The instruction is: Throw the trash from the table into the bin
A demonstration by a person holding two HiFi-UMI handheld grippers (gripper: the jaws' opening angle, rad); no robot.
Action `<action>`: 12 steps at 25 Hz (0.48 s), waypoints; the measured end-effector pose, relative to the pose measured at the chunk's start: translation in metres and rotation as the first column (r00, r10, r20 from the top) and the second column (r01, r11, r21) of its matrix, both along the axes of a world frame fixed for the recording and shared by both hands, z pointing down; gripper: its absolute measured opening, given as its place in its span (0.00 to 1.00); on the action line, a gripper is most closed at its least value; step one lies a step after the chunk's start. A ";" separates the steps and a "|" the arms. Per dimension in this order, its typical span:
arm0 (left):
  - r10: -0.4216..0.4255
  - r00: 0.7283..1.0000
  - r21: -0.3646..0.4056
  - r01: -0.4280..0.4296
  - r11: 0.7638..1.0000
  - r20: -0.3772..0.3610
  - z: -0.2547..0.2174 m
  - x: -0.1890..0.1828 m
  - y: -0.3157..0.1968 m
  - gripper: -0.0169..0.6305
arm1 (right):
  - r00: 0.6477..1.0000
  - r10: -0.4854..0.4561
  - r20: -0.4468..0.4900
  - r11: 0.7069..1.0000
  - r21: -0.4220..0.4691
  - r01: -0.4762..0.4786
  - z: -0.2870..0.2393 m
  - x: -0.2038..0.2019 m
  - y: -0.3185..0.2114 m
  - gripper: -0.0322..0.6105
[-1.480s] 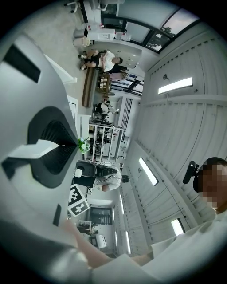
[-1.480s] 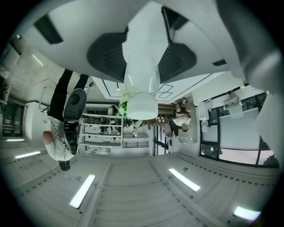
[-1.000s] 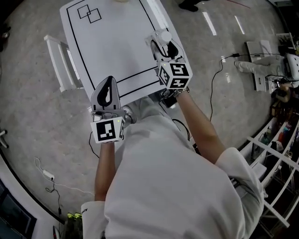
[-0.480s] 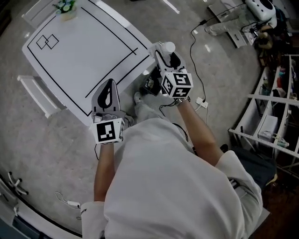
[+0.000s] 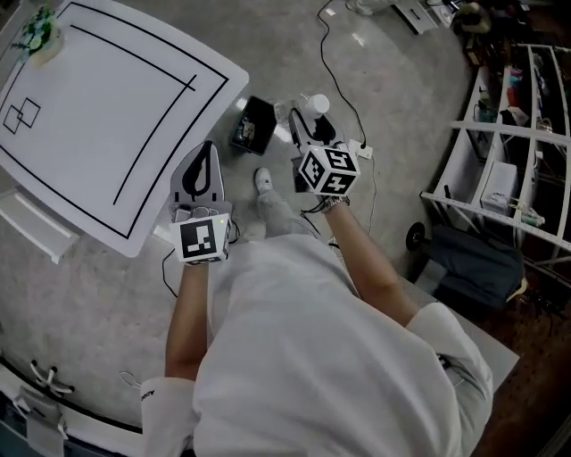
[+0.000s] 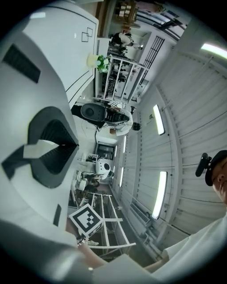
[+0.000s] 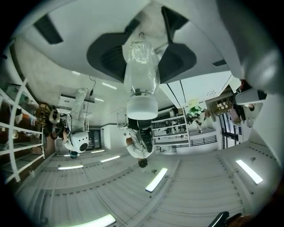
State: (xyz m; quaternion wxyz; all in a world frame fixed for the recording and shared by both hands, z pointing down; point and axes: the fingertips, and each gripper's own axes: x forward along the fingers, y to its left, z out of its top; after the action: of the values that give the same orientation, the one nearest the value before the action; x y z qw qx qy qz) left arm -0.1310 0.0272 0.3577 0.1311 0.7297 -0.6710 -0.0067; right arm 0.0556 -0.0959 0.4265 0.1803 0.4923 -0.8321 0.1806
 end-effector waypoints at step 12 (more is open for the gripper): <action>0.062 0.998 -0.144 -0.061 0.988 0.002 0.088 0.090 -0.071 0.03 | 0.993 0.119 0.002 0.933 -0.343 -0.111 0.181 0.096 -0.014 0.40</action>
State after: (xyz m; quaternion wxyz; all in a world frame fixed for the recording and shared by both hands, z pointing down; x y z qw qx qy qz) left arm -0.0415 -0.0433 0.4461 0.1813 0.7389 -0.6472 0.0480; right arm 0.1519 -0.1100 0.6072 0.2430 0.4991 -0.7598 0.3384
